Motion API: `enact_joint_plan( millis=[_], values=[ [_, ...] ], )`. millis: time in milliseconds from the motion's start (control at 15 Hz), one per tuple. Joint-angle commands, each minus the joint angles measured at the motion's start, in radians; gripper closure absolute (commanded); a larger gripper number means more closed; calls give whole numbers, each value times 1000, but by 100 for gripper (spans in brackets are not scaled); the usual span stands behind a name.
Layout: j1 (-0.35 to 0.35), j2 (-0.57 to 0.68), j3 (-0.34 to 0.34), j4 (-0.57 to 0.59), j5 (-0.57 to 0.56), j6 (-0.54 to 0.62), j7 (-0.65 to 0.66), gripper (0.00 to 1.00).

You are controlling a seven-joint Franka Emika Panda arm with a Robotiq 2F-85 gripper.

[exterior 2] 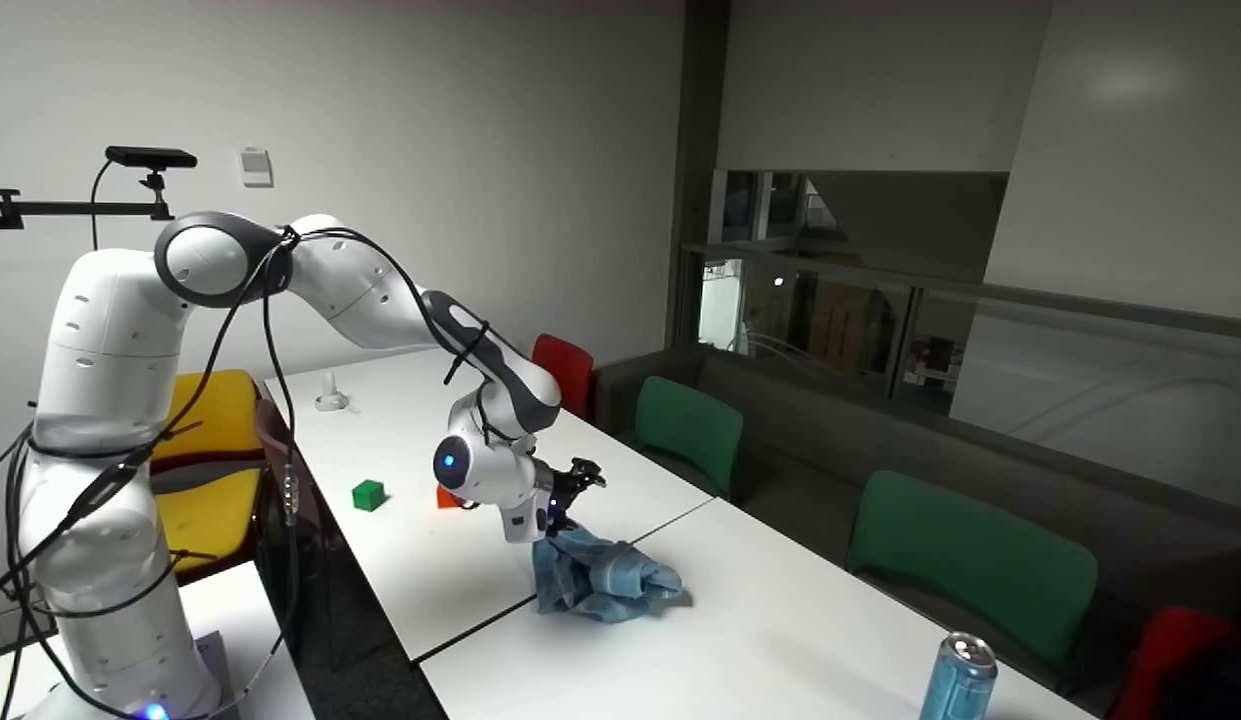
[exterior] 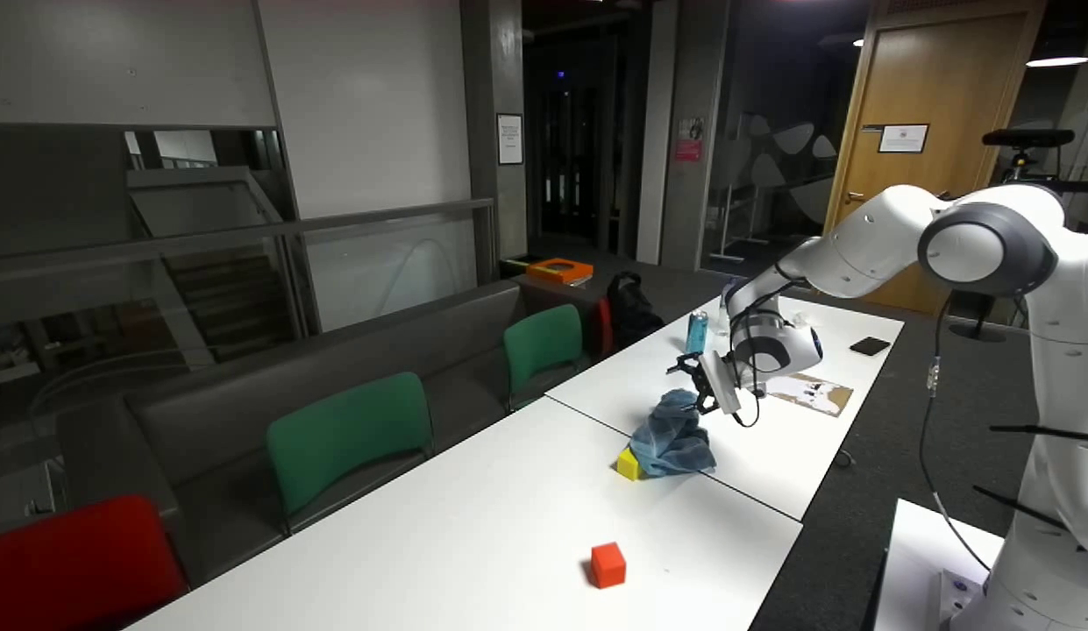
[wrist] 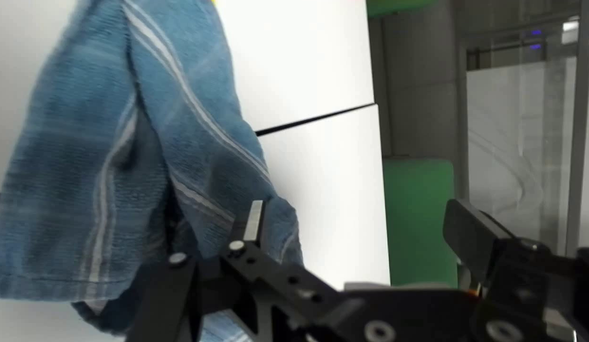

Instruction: Move the cloth

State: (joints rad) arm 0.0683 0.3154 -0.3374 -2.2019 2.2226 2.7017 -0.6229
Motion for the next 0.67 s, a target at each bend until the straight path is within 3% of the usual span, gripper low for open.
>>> enact_joint_plan(
  millis=[0,333,600],
  values=[
    [17,-53,27,-88,-175,-19,-13,0],
    [23,-53,36,-136,-461,-54,-15,0],
    [22,-60,34,-147,-550,-62,-28,0]
  ],
)
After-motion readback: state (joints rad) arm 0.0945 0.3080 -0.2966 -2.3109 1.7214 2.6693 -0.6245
